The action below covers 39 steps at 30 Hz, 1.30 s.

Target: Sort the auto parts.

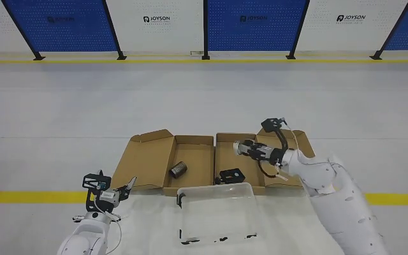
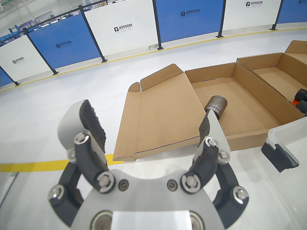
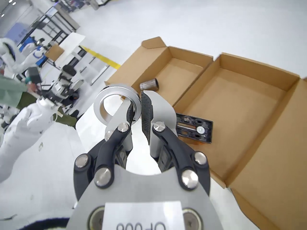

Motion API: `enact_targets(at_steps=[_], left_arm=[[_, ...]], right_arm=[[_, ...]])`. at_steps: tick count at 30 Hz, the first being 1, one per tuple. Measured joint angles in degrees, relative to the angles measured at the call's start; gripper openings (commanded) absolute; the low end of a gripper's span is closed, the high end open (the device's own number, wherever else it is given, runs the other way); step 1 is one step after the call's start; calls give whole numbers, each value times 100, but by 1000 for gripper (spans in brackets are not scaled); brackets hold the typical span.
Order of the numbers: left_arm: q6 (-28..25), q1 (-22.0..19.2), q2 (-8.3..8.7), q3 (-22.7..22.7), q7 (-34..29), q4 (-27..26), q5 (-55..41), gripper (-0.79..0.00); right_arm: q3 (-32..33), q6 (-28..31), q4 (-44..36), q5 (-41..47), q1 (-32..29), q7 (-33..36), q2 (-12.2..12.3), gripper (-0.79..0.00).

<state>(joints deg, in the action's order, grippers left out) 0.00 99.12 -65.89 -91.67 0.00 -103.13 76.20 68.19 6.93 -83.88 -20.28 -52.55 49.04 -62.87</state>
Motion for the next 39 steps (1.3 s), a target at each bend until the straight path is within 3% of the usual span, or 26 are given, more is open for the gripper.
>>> enact_targets(at_steps=[4, 7, 15, 19, 21, 23, 28, 32, 39], left_arm=[[0, 0, 0, 0, 0, 0, 0, 0], [0, 0, 0, 0, 0, 0, 0, 0], [0, 0, 0, 0, 0, 0, 0, 0], [0, 0, 0, 0, 0, 0, 0, 0], [0, 0, 0, 0, 0, 0, 0, 0], [0, 0, 0, 0, 0, 0, 0, 0], [0, 0, 0, 0, 0, 0, 0, 0], [0, 0, 0, 0, 0, 0, 0, 0], [0, 0, 0, 0, 0, 0, 0, 0]], right_arm=[[-658, -822, 1351, -57, 929, -120, -228, -785], [-1071, -1072, 2177, -77, 1386, -234, -397, -785], [-2033, -1343, 3612, -294, 2071, -419, -857, -785], [-2252, -1198, 4157, -167, 2306, -505, -1058, -785], [-2298, -1096, 4343, -128, 2382, -533, -1118, -767], [-2327, -979, 4506, -97, 2452, -575, -1172, -686], [-2404, -879, 4712, -142, 2552, -618, -1271, -674], [-2466, -899, 4785, -199, 2603, -618, -1344, -566], [-2360, -483, 4742, -136, 2597, -741, -1359, -616]])
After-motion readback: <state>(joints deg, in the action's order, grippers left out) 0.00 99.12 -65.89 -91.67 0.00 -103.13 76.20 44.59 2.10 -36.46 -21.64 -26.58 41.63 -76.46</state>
